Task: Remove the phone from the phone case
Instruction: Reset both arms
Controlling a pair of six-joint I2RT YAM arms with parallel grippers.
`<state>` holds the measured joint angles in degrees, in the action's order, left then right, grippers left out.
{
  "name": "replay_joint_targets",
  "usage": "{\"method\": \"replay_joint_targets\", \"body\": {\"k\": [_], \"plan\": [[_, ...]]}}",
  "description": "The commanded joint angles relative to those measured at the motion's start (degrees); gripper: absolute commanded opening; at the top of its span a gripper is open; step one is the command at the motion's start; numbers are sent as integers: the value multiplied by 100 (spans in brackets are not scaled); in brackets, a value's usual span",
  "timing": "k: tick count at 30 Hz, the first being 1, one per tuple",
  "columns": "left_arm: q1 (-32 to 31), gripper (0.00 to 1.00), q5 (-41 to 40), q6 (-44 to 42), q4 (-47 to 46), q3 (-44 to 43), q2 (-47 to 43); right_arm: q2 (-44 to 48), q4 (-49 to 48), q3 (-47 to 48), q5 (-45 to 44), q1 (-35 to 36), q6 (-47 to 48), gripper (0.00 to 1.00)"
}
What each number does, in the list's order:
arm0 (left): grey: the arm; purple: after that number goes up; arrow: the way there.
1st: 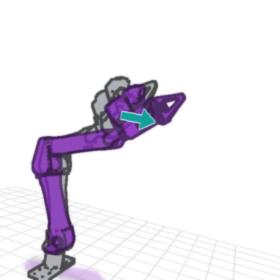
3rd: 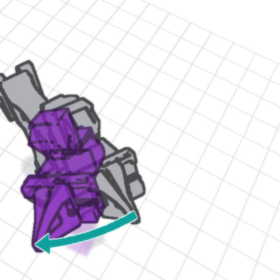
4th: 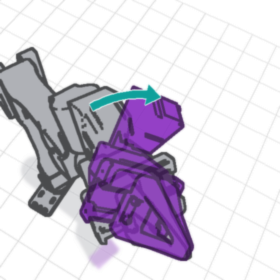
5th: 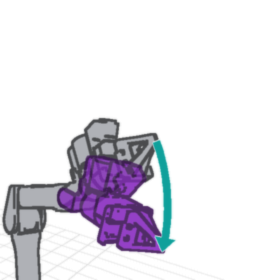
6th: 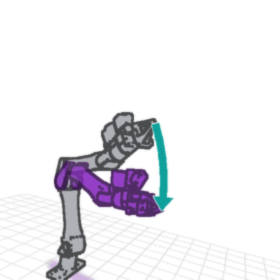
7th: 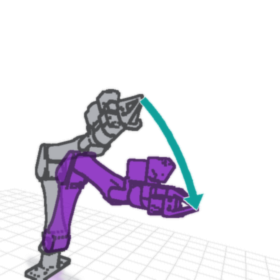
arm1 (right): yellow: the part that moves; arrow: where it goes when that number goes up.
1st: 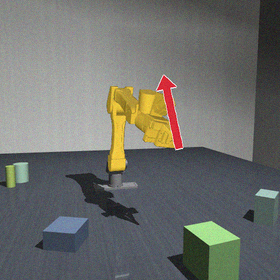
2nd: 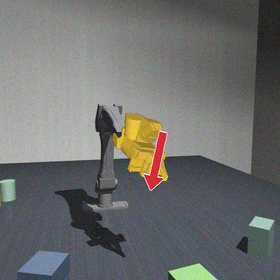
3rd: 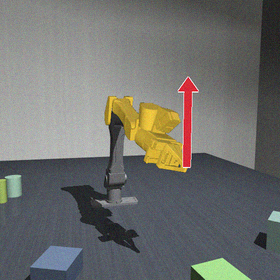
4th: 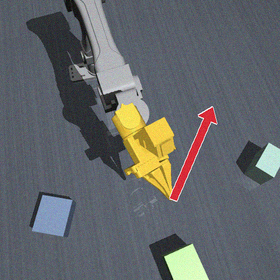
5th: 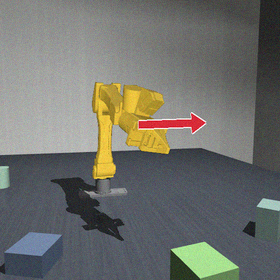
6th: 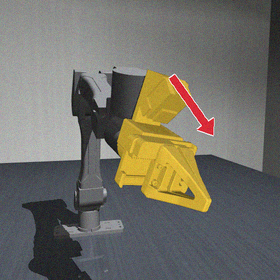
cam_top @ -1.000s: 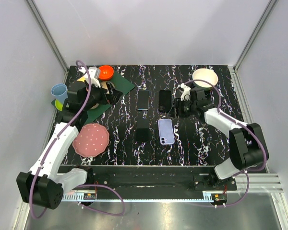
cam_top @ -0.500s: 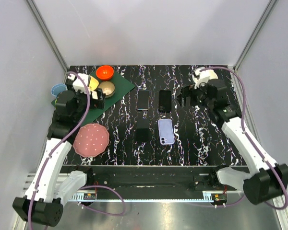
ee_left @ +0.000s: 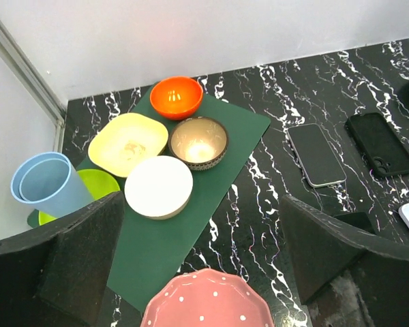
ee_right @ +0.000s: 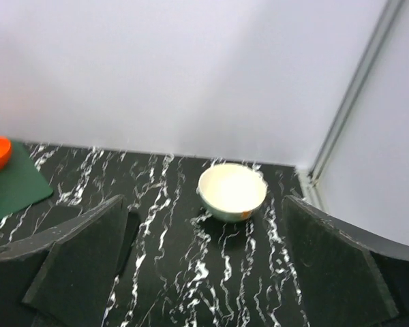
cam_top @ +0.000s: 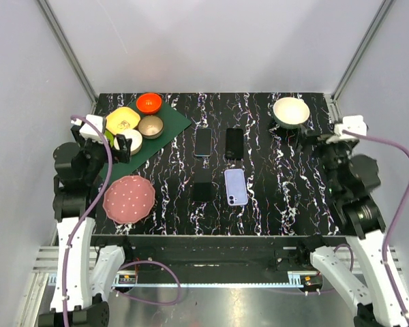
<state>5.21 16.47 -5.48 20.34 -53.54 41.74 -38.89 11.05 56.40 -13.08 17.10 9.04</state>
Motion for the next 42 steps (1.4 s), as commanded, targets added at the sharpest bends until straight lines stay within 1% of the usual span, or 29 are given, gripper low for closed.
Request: {"method": "replay_joint_targets", "body": {"k": [1,6,15,19,42], "plan": [[103,99,357,-120,-170,-192,-324,575,-542,-252,-555,-23,467,100],[138,99,436,-94,-197,-25,-491,971,-657,-428,-573,-137,476,100],[226,99,384,38,-337,168,-579,1182,-788,-639,-283,-286,195,100],[235,99,304,82,-417,247,-596,1218,-815,-692,-300,-313,160,100],[331,99,533,196,-557,388,-588,1235,-903,-806,-256,-365,107,100]]}}
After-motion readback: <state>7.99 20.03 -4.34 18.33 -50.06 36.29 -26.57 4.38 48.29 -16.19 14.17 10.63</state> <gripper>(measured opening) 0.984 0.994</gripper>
